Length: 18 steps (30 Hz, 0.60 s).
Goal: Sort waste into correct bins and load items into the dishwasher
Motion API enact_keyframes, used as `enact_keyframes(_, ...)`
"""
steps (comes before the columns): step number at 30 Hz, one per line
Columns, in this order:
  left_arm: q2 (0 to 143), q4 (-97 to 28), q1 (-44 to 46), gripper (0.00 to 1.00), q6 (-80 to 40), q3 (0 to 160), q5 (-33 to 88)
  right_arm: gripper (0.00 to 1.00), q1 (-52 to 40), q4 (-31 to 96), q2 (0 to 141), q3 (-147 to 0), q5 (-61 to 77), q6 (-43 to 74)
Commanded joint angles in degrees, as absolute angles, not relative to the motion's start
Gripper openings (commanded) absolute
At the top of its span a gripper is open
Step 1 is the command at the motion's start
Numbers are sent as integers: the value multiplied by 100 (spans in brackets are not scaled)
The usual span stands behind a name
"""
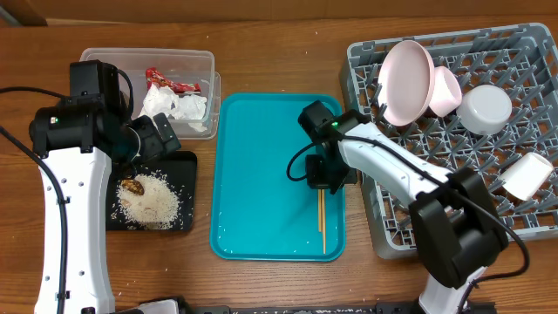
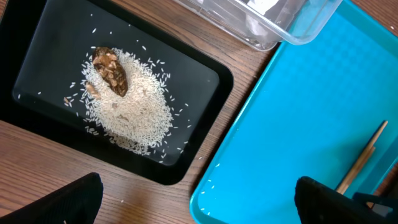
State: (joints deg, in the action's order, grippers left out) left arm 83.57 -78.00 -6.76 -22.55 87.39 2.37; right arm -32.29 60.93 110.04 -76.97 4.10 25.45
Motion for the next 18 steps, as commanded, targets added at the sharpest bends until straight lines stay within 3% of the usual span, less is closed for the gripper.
enact_keyframes(1, 8313, -7773, -674, 100, -2274, 8823, 298, 7, -3249, 6119, 10724, -7771, 392, 2506)
enact_keyframes(15, 8313, -7771, -674, 100, -2274, 8823, 298, 13, -3382, 5896, 10748, -7714, 416, 2510)
enact_keyframes(18, 8313, -7773, -674, 100, -2274, 8823, 298, 22, -3439, 5789, 10748, -7714, 414, 2532)
